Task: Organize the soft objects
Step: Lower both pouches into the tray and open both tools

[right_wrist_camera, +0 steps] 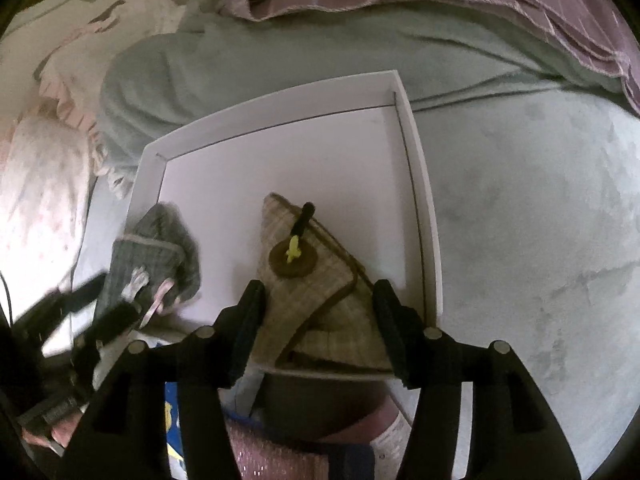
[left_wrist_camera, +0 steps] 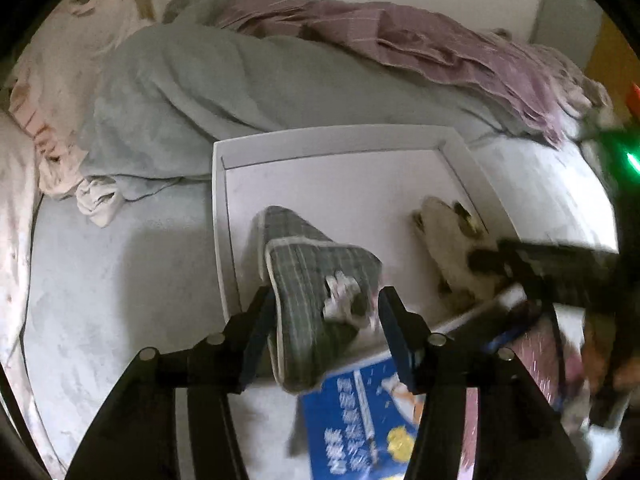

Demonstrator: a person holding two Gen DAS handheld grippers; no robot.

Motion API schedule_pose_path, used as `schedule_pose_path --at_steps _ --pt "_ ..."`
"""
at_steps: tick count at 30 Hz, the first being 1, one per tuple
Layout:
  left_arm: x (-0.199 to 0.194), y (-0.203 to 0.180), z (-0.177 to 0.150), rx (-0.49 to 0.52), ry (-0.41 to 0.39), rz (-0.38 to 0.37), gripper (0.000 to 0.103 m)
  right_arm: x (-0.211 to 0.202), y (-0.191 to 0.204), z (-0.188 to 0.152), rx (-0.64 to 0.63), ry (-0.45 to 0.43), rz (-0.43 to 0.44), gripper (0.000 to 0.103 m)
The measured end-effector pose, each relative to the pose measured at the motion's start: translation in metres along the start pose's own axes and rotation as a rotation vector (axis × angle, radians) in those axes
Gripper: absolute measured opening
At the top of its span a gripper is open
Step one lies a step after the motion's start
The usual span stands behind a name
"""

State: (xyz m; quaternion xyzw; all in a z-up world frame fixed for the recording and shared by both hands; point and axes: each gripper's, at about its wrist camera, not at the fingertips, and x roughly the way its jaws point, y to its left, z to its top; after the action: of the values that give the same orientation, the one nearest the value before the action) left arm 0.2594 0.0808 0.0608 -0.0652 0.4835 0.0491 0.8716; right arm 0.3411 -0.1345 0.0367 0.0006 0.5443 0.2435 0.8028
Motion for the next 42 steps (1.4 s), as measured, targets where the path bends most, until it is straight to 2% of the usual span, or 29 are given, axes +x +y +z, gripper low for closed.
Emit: schedule_pose_path --at_steps 4,7,8,10,12,13,15,16,18,20,22,24,26,29,32,34,37,39,42 --pt "0.017 0.012 0.022 -0.144 0.02 -0.014 0.054 -0.005 0.001 -0.005 -0.011 -0.017 0.018 0.058" --pt "0.038 0.022 0.032 -0.271 0.099 0.034 0.054 -0.008 0.002 -0.005 -0.028 -0.023 0.025 0.058" --pt "0.049 0.025 0.036 -0.299 0.139 0.048 0.054 -0.011 0.001 -0.007 -0.034 -0.023 0.026 0.058" --pt "0.06 0.027 0.042 -0.331 0.167 0.046 0.054 -0.011 0.004 -0.01 -0.04 -0.015 0.047 0.058" --pt "0.066 0.022 0.046 -0.321 0.176 0.058 0.05 -0.013 0.005 -0.011 -0.039 -0.011 0.064 0.058" --pt "0.068 0.017 0.048 -0.3 0.17 0.047 0.039 -0.013 0.006 -0.011 -0.04 -0.009 0.072 0.058" --pt "0.077 -0.003 0.05 -0.202 0.169 0.029 0.031 -0.015 0.007 -0.013 -0.041 -0.01 0.084 0.058" --pt "0.078 -0.01 0.051 -0.159 0.158 0.033 0.029 -0.015 0.011 -0.012 -0.045 -0.015 0.09 0.058" --pt "0.078 -0.039 0.048 0.026 0.115 0.03 0.029 -0.016 0.011 -0.013 -0.054 -0.024 0.086 0.058" --pt "0.077 -0.056 0.041 0.126 0.118 -0.012 0.028 -0.017 0.008 -0.013 -0.068 -0.038 0.062 0.058" --pt "0.074 -0.065 0.034 0.162 0.119 -0.02 0.028 -0.016 0.003 -0.013 -0.065 -0.051 0.04 0.058" --pt "0.072 -0.064 0.031 0.143 0.118 -0.017 0.028 -0.014 -0.003 -0.013 -0.041 -0.046 0.048 0.058" --pt "0.072 -0.055 0.033 0.072 0.124 -0.014 0.028 -0.01 -0.007 -0.013 -0.02 -0.037 0.067 0.058" --pt "0.075 -0.034 0.034 -0.079 0.143 -0.08 0.028 -0.003 -0.005 -0.011 -0.036 -0.023 0.048 0.058" --pt "0.078 -0.032 0.03 -0.15 0.139 -0.126 0.028 0.005 -0.008 -0.008 -0.004 -0.006 0.06 0.057" --pt "0.081 -0.035 0.032 -0.203 0.136 -0.185 0.028 0.008 -0.012 -0.006 0.03 0.001 0.098 0.056" --pt "0.084 -0.041 0.03 -0.222 0.116 -0.215 0.028 0.007 -0.014 -0.004 0.029 -0.006 0.08 0.056" --pt "0.082 -0.045 0.029 -0.222 0.085 -0.209 0.029 0.004 -0.018 -0.005 0.023 -0.008 0.074 0.056" --pt "0.078 -0.041 0.025 -0.207 0.093 -0.201 0.043 0.0 -0.019 -0.008 0.03 -0.015 0.086 0.056"
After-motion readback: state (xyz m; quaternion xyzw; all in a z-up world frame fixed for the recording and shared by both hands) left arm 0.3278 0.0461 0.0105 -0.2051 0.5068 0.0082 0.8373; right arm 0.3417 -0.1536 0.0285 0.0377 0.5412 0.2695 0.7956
